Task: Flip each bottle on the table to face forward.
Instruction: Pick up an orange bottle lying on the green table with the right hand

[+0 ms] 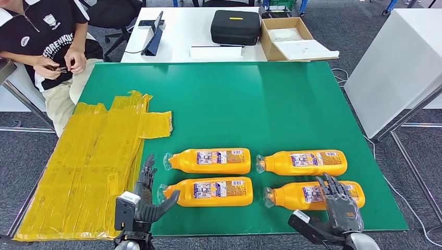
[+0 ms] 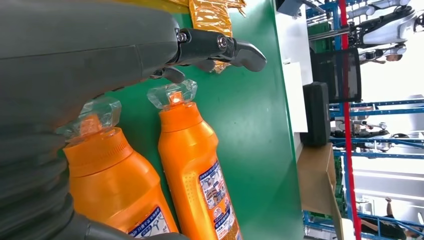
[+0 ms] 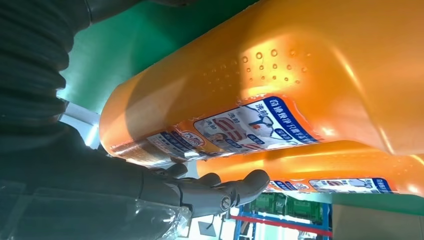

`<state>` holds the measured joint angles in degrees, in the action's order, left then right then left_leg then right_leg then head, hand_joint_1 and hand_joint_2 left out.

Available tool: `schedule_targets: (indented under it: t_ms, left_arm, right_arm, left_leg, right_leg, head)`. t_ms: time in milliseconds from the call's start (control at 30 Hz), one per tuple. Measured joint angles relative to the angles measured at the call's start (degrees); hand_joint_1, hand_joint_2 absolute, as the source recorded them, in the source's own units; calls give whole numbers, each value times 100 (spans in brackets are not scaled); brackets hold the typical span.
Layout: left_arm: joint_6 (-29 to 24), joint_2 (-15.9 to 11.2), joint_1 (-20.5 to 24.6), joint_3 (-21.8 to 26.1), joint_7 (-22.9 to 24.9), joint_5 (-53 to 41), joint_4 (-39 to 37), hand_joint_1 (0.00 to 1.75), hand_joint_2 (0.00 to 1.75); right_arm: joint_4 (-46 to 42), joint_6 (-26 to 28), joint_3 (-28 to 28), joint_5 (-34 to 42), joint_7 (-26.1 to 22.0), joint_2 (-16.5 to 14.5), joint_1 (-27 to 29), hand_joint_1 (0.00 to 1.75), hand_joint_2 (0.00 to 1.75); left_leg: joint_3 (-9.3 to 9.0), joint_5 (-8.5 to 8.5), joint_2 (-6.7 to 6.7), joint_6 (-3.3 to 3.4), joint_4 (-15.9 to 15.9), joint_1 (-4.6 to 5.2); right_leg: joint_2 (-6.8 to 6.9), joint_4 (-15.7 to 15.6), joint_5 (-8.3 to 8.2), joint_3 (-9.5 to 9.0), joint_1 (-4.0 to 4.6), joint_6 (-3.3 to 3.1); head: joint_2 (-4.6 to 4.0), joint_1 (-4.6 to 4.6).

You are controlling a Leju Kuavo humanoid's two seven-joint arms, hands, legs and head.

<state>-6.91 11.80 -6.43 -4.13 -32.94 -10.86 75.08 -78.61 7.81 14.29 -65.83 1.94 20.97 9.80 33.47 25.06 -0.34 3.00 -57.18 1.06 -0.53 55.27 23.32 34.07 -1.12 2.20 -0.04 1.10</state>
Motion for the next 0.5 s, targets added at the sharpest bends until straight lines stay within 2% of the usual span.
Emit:
schedule_targets:
  t_ms: [500]
  left_arm:
    - [0,2,11,-3,0,0,-44,0,175]
  right_arm:
    - [30,6,-4,-2,2,-1,-12,0,175]
  left_leg:
    - [-4,0,1,0,0,0]
  right_leg:
    - [0,0,0,-4,0,0]
  head:
    - [-1,1]
